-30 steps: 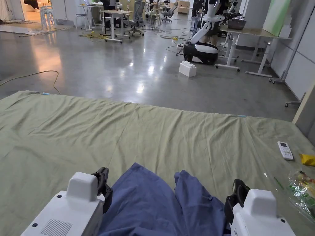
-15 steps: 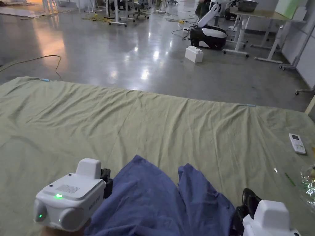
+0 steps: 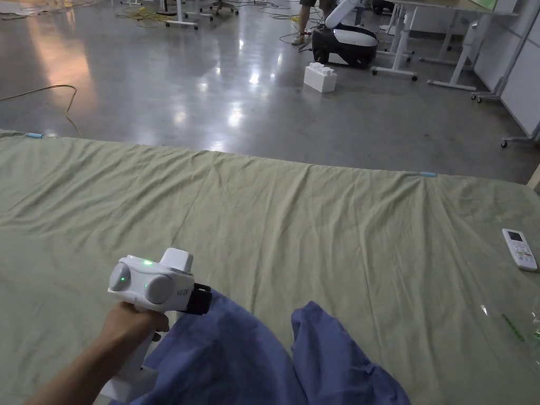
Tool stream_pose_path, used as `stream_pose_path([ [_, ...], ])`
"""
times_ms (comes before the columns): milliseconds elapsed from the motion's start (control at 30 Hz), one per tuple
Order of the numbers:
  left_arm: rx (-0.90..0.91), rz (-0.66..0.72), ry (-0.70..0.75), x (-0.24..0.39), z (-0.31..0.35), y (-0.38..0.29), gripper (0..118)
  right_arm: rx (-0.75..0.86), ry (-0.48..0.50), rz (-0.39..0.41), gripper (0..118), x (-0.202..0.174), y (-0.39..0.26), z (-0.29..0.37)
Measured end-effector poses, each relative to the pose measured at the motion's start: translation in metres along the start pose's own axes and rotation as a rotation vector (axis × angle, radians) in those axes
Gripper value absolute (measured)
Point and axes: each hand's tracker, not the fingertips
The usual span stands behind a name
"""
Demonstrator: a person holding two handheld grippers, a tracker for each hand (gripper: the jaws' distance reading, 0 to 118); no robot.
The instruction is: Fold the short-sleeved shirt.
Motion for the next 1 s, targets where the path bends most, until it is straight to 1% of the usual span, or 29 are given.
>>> stream_pose_path([
  [67, -0.024, -0.021, -0.018, 0.002, -0.02, 0.004, 80, -0.022, -0.009, 0.001, 0, 0.004, -0.006, -0.004],
  [167, -0.058, -0.085, 0.012, 0.009, -0.047, 0.005, 80, -0.05, -0.015, 0.008, 0, 0.011, -0.015, -0.007],
  [233, -0.12, -0.106, -0.004, 0.018, -0.06, -0.003, 79, -0.067, -0.026, 0.019, 0, 0.015, -0.02, -0.009],
  [300, -0.089, -0.087, 0.007, 0.016, -0.054, -0.006, 78, -0.082, -0.035, 0.014, 0, 0.02, -0.025, -0.01],
  [333, -0.083, -0.076, 0.029, 0.017, -0.053, -0.005, 74, -0.09, -0.039, 0.004, 0, 0.023, -0.027, -0.01],
  [367, -0.085, -0.07, 0.027, 0.02, -0.05, -0.004, 67, -0.095, -0.042, -0.004, 0, 0.025, -0.028, -0.01],
  [400, -0.08, -0.082, 0.022, 0.025, -0.047, -0.005, 55, -0.104, -0.048, -0.012, 0, 0.026, -0.03, -0.011],
  [433, -0.058, -0.112, 0.016, 0.027, -0.041, -0.005, 28, -0.112, -0.052, -0.02, 0, 0.027, -0.031, -0.011],
  [467, -0.023, -0.167, 0.006, 0.032, -0.038, -0.009, 9, -0.119, -0.056, -0.033, 0, 0.028, -0.032, -0.01],
  [533, -0.038, -0.261, 0.041, 0.045, -0.036, -0.014, 6, -0.129, -0.068, -0.056, 1, 0.032, -0.034, -0.008],
  [567, -0.033, -0.27, 0.059, 0.046, -0.036, -0.017, 5, -0.141, -0.073, -0.059, 2, 0.034, -0.035, -0.007],
  [600, -0.036, -0.251, 0.054, 0.045, -0.032, -0.016, 4, -0.168, -0.081, -0.051, 10, 0.036, -0.035, -0.007],
  [667, -0.032, -0.159, 0.04, 0.041, -0.018, -0.015, 4, -0.202, -0.096, -0.048, 55, 0.044, -0.037, -0.007],
  [700, -0.012, -0.135, 0.033, 0.038, -0.011, -0.013, 4, -0.262, -0.09, -0.041, 76, 0.049, -0.039, -0.01],
  [733, 0.007, -0.131, 0.022, 0.037, 0.0, -0.014, 4, -0.303, -0.085, -0.044, 90, 0.052, -0.041, -0.012],
  [767, 0.043, -0.132, 0.021, 0.036, 0.013, -0.016, 4, -0.337, -0.073, -0.055, 91, 0.056, -0.046, -0.016],
  [800, 0.064, -0.131, 0.012, 0.035, 0.025, -0.018, 4, -0.385, -0.053, -0.055, 90, 0.06, -0.051, -0.021],
  [867, 0.097, -0.119, 0.015, 0.034, 0.053, -0.023, 4, -0.429, -0.034, -0.072, 85, 0.061, -0.063, -0.028],
  [933, 0.135, -0.101, 0.014, 0.03, 0.079, -0.031, 4, -0.505, 0.014, -0.085, 83, 0.059, -0.076, -0.035],
  [967, 0.143, -0.098, 0.012, 0.025, 0.085, -0.033, 4, -0.526, 0.024, -0.092, 77, 0.055, -0.084, -0.038],
  [1000, 0.158, -0.096, 0.022, 0.023, 0.096, -0.038, 4, -0.538, 0.032, -0.102, 64, 0.052, -0.091, -0.041],
])
